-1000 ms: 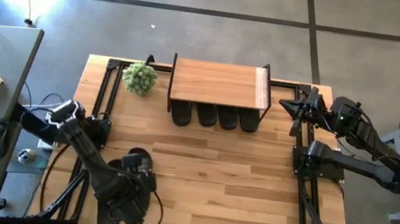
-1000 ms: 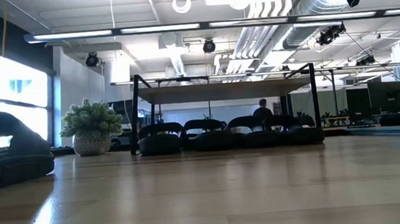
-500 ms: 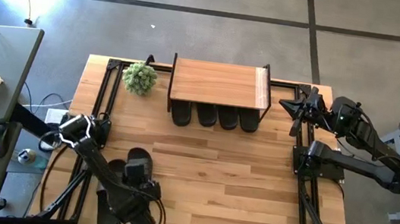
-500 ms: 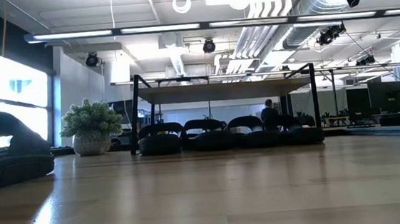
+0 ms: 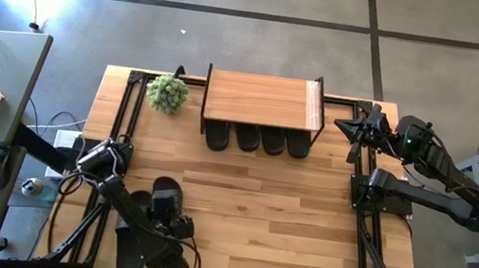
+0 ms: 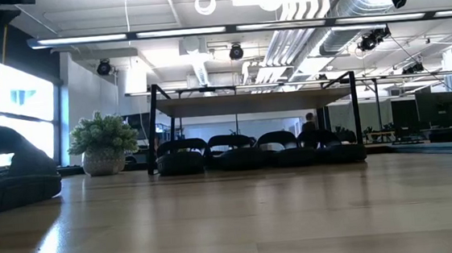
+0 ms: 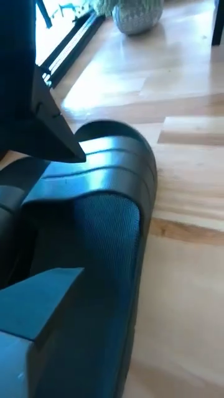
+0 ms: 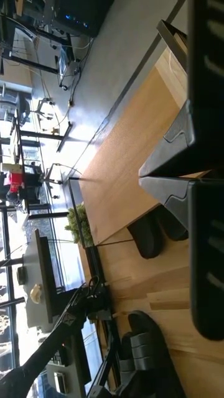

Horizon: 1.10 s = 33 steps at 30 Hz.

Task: Pick and place slides into the shelf
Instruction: Put the black slipper on the shelf

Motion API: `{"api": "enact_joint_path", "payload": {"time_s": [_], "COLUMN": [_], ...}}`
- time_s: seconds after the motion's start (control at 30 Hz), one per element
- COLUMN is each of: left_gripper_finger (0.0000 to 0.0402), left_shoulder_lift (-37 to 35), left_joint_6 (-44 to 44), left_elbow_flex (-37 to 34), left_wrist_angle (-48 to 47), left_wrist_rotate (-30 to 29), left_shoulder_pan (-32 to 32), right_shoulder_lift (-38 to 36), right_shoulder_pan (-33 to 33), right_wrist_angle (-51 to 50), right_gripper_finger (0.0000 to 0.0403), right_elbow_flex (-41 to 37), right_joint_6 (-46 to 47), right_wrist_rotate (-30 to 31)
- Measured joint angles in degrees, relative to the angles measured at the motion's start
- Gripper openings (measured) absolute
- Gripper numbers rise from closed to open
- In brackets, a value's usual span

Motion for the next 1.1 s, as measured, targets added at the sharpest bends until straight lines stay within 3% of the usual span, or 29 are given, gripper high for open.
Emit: {"api": "enact_joint_path", "payload": {"time_s": [0.2, 0.43, 0.87, 1.1], "left_gripper_finger": [0.0284, 0.0276, 0.0262, 0.0211], "left_shoulder_lift": [0.58, 0.67, 0.28, 0.73], "left_joint_6": [-0.30, -2.72, -3.47, -3.36], "left_elbow_flex": [-2.25, -8.46, -17.17, -17.20], "left_wrist_angle": [1.32, 0.76, 6.32, 4.94], "left_wrist_rotate": [-0.80, 2.37, 0.11, -2.85], "left_shoulder_pan": [1.64, 3.46, 5.89, 5.96], "right_shoulder_lift": [0.00, 0.00, 0.00, 0.00], "right_shoulder_pan": [-0.02, -0.02, -0.02, -0.01], "right_wrist_angle": [0.00, -0.27, -0.31, -0.44], "right_gripper_finger": [0.0000, 0.0000, 0.0000, 0.0000], "right_elbow_flex": [0.00, 0.00, 0.00, 0.00], "right_joint_6": [0.00, 0.00, 0.00, 0.00], "right_wrist_rotate": [0.02, 0.02, 0.01, 0.00]}}
